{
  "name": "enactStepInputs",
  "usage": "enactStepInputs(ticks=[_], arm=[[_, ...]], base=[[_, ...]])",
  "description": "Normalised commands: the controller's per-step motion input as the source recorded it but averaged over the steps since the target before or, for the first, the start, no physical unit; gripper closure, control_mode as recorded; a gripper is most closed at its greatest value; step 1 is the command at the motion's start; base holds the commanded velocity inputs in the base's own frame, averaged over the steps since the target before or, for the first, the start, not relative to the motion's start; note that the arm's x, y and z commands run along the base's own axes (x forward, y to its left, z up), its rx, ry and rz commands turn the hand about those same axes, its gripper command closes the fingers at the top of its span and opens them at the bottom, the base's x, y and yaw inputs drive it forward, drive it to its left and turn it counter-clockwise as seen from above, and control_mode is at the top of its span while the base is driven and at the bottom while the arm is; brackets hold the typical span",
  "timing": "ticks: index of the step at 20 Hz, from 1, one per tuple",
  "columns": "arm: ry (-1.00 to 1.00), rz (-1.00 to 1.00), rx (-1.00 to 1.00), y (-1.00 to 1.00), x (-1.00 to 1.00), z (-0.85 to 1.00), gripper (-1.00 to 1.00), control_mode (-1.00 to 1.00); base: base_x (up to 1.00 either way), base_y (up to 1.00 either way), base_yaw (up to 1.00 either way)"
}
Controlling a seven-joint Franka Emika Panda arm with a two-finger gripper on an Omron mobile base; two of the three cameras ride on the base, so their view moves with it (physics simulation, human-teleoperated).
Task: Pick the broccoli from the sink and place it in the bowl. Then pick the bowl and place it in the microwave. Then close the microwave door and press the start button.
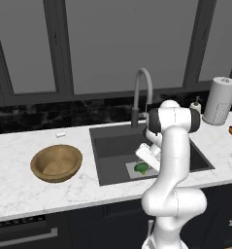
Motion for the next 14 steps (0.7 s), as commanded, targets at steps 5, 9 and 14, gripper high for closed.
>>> enactStepInputs(ticks=[5, 9, 14], arm=[[-0.03, 0.00, 0.04, -0.44, -0.44, 0.93, 1.00, -1.00], [-0.09, 0.00, 0.01, -0.34, -0.56, 0.84, 1.00, -1.00], [-0.14, -0.01, 0.00, -0.14, -0.65, 0.91, 1.00, -1.00]], base=[[0.00, 0.00, 0.00], [0.00, 0.00, 0.00], [0.00, 0.00, 0.00]])
